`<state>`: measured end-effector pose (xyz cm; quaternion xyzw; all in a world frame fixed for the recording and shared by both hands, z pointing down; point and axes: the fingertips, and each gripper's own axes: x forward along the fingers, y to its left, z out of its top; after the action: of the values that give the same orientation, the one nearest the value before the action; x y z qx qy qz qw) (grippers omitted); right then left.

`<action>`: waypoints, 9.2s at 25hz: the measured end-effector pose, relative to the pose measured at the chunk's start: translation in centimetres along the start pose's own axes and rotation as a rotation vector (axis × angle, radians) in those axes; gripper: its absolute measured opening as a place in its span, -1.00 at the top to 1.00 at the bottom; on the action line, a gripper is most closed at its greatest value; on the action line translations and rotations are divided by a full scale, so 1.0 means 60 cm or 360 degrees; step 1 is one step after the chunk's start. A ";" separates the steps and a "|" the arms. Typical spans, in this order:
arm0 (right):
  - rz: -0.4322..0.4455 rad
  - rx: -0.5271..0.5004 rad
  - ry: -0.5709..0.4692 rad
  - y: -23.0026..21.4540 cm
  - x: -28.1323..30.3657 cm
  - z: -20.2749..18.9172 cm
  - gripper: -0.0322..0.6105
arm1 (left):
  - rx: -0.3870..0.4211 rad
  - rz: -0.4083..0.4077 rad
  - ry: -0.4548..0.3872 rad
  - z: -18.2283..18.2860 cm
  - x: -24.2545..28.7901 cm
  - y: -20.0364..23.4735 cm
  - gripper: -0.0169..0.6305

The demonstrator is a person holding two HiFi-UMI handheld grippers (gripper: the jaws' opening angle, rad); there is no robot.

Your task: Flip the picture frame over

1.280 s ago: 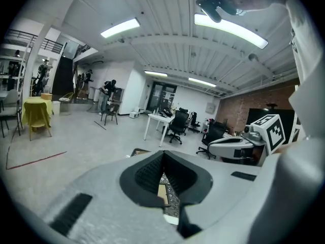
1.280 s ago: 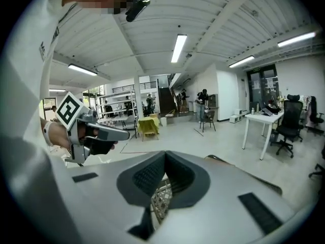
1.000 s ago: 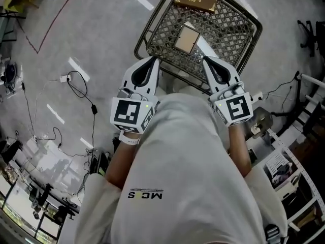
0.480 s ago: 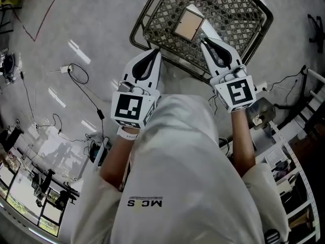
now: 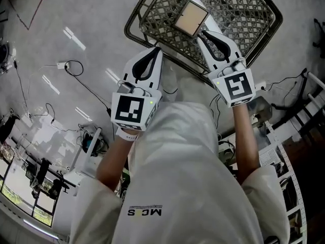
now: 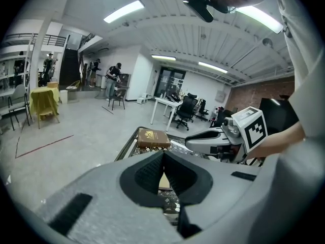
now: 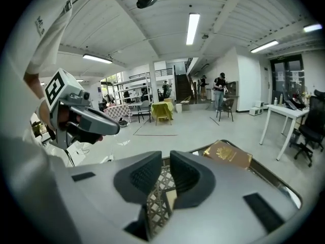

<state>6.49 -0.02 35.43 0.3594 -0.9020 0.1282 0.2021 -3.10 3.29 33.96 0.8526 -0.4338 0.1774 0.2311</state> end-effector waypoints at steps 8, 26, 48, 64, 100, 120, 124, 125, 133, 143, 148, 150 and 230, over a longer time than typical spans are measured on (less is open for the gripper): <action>0.0103 -0.0089 0.0131 0.007 0.076 -0.059 0.64 | -0.0076 0.0041 0.0041 -0.036 0.036 0.046 0.87; 0.0262 -0.0162 0.0294 0.023 0.166 -0.201 0.64 | -0.0117 0.0122 0.0098 -0.128 0.082 0.073 0.87; 0.0241 -0.0217 0.0507 0.018 0.214 -0.308 0.62 | -0.0114 0.0117 0.0172 -0.174 0.119 0.100 0.87; 0.0214 -0.0307 0.0684 0.015 0.234 -0.351 0.69 | -0.0140 0.0111 0.0202 -0.192 0.109 0.103 0.87; 0.0320 0.0073 0.0606 0.038 0.187 -0.303 0.73 | -0.0140 0.0136 0.0171 -0.182 0.095 0.115 0.87; 0.0558 0.0551 0.0364 0.046 0.192 -0.201 0.73 | -0.0148 0.0169 0.0128 -0.153 0.110 0.116 0.87; 0.0604 0.0828 0.0253 0.040 0.197 -0.180 0.73 | -0.0144 0.0169 0.0134 -0.152 0.113 0.117 0.87; 0.0617 0.0877 0.0229 0.039 0.199 -0.175 0.73 | -0.0144 0.0171 0.0135 -0.151 0.114 0.117 0.87; 0.0723 0.1096 0.0157 0.040 0.206 -0.151 0.73 | -0.0135 0.0170 0.0139 -0.146 0.119 0.114 0.87; 0.0855 0.1386 0.0093 0.035 0.207 -0.127 0.73 | -0.0109 0.0179 0.0156 -0.142 0.115 0.117 0.87; 0.0917 0.1540 0.0075 0.026 0.213 -0.122 0.73 | -0.0113 0.0171 0.0169 -0.146 0.116 0.115 0.87; 0.0928 0.1572 0.0072 0.026 0.213 -0.122 0.73 | -0.0113 0.0168 0.0176 -0.147 0.116 0.112 0.87; 0.0338 0.1216 0.0128 -0.128 0.203 -0.245 0.77 | -0.0048 0.0058 0.0194 -0.125 0.150 0.082 0.87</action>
<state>7.83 -7.18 54.64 0.3080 -0.8128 0.4888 0.0746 -2.85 -1.09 45.90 0.8286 -0.4369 0.2266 0.2667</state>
